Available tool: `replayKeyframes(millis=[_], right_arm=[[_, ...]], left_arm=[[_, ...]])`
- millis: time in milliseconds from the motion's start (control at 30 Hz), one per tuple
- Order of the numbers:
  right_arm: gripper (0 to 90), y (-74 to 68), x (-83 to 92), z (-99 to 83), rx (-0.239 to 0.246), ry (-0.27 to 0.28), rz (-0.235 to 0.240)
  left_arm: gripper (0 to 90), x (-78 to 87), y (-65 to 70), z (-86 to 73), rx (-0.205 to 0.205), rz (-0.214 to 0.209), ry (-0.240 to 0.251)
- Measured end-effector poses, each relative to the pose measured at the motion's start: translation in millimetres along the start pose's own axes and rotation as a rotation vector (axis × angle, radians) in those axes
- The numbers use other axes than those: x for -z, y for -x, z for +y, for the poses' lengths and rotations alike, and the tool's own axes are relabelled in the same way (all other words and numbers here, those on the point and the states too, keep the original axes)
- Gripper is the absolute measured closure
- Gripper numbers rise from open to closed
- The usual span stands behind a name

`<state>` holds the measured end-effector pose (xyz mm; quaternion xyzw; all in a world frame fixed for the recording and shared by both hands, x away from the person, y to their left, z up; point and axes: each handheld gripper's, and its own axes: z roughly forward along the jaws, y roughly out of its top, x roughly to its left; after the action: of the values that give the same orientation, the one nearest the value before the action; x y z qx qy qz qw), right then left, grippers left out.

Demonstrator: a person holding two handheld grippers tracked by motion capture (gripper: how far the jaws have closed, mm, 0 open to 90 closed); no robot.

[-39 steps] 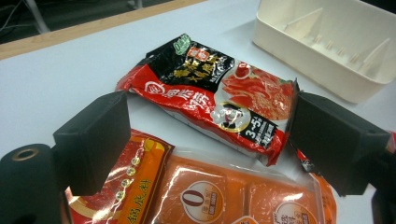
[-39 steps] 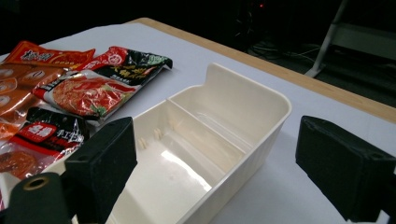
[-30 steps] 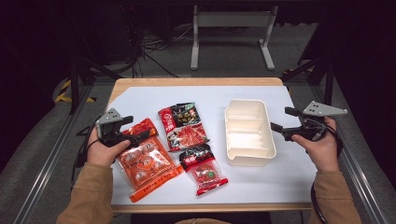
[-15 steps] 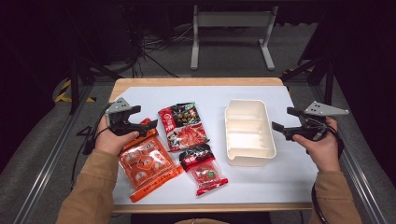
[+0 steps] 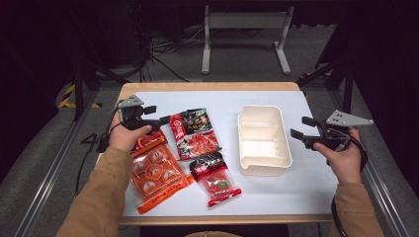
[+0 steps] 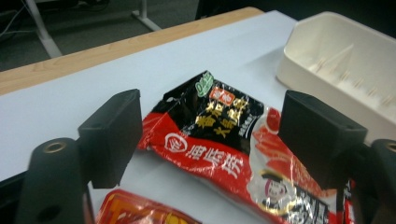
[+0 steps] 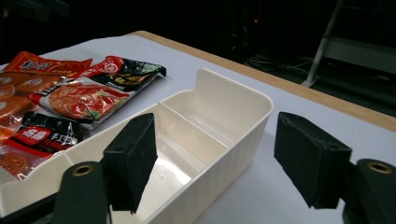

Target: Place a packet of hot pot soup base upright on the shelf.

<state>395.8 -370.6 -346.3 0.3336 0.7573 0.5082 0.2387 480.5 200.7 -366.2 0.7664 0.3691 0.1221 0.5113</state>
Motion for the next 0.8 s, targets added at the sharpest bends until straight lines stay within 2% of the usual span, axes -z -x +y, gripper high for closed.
replayKeyframes(millis=[100, 233, 267, 300, 333, 367, 433, 500, 533, 567, 600, 633, 667, 733, 800], right_arm=[[32.7, -0.5, 1.2, -1.7, 0.030, 0.007, -0.011], [33.5, -2.3, 4.6, -4.7, 0.014, -0.006, -0.016], [34.3, -3.0, 5.2, -5.4, 0.015, -0.008, -0.015], [34.3, -3.0, 5.2, -5.4, 0.015, -0.008, -0.015], [34.5, -4.5, 6.3, -6.3, 0.015, -0.013, -0.013], [34.5, -5.1, 6.9, -6.7, 0.017, -0.016, -0.018], [34.4, -6.2, 8.1, -7.3, 0.018, -0.022, -0.027], [34.4, -6.7, 9.1, -8.1, 0.017, -0.021, -0.034], [34.4, -6.7, 9.5, -8.3, 0.015, -0.021, -0.036], [34.4, -6.5, 10.2, -9.0, 0.010, -0.021, -0.038], [34.4, -6.4, 10.4, -9.5, 0.000, -0.018, -0.035], [34.4, -6.5, 10.7, -9.7, -0.010, -0.015, -0.033], [34.4, -6.8, 11.2, -10.0, -0.024, -0.009, -0.031], [34.5, -6.7, 11.7, -10.0, -0.017, -0.008, -0.038], [34.5, -6.9, 12.6, -9.8, -0.017, -0.008, -0.041]], left_arm=[[31.2, -6.5, -4.8, 3.2, -0.012, 0.015, -0.013], [35.3, -17.3, -7.4, 4.9, 0.002, 0.029, -0.039], [34.7, -22.5, -9.5, 3.9, 0.015, 0.043, -0.041], [30.5, -22.5, -9.5, 3.9, 0.015, 0.043, -0.041], [30.5, -25.4, -11.2, 3.2, 0.013, 0.051, -0.032], [28.5, -27.9, -13.1, 2.5, 0.015, 0.051, -0.023], [26.7, -33.7, -18.1, 0.6, 0.047, 0.037, -0.011], [26.6, -37.7, -21.2, -0.5, 0.045, 0.040, -0.010], [26.7, -42.4, -23.4, -0.8, 0.045, 0.053, -0.038], [27.2, -45.1, -25.4, 0.1, 0.032, 0.057, -0.053], [27.2, -47.4, -25.7, 0.6, 0.038, 0.060, -0.061], [27.2, -50.8, -27.9, 3.0, 0.021, 0.065, -0.074], [26.8, -53.2, -28.5, 4.4, 0.026, 0.063, -0.075], [25.8, -57.4, -29.9, 7.6, 0.040, 0.062, -0.078], [25.7, -61.5, -30.8, 9.8, 0.037, 0.064, -0.084]])
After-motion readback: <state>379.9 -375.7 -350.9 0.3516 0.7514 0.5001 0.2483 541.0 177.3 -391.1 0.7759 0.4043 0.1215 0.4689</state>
